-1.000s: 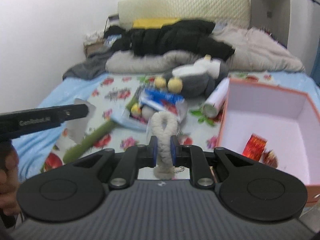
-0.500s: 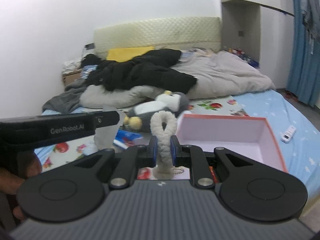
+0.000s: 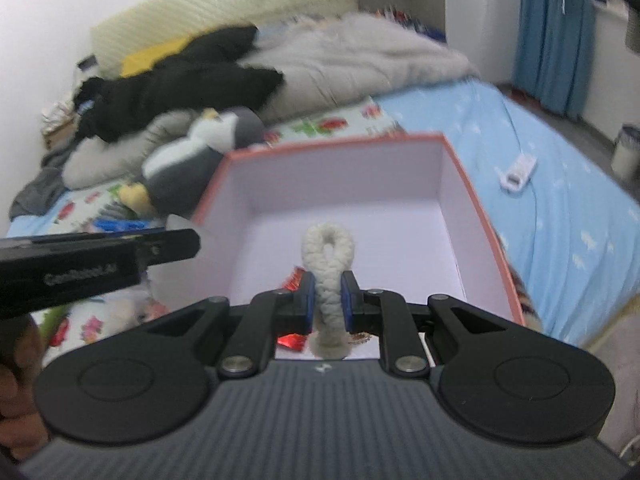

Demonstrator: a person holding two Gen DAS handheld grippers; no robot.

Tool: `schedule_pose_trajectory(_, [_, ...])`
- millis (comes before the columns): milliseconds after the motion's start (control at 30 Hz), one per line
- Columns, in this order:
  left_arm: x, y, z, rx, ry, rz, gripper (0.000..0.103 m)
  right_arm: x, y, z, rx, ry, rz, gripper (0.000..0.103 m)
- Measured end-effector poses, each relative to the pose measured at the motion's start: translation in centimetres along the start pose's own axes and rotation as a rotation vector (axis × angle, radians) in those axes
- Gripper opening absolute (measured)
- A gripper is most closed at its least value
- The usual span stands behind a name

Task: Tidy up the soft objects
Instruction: 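Open both tools to drop the hair tie and plastic piece into the box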

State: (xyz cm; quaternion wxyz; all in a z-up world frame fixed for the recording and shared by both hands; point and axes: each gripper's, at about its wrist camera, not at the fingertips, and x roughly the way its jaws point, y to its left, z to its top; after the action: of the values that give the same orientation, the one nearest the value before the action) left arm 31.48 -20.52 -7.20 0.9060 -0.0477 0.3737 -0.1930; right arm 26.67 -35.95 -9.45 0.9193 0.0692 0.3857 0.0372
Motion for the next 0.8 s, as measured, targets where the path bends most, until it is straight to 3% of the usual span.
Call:
schedule_pose_trajectory(233, [7.1,0.7,-0.5,0.009,0.141,-0.005,0.022,4.5,-2.5,-1.5,0.060,0.121,-0.022,0.017])
schedule_pose_trajectory(433, [9.9,0.6,-0.8,0.024,0.196,-0.006,0.026,6.1,-3.7,-1.7,0.100,0.152,-0.041,0.022])
schedule_pose_trajectory(567, [9.6,0.3,-0.6,0.030,0.206,0.001,0.033,5.3,-4.1,-1.4,0.125,0.148,-0.046,0.036])
schedule_pose_trajectory(633, [8.4,0.1,-0.4,0.030,0.183,-0.001,0.039,4.5,-4.2,-1.2,0.125,0.130,-0.051,0.037])
schedule_pose_trajectory(800, [4.3,-0.7,0.4,0.057,0.111,0.010,0.039,1.1,-3.4,-0.6,0.113,0.059,-0.036,0.037])
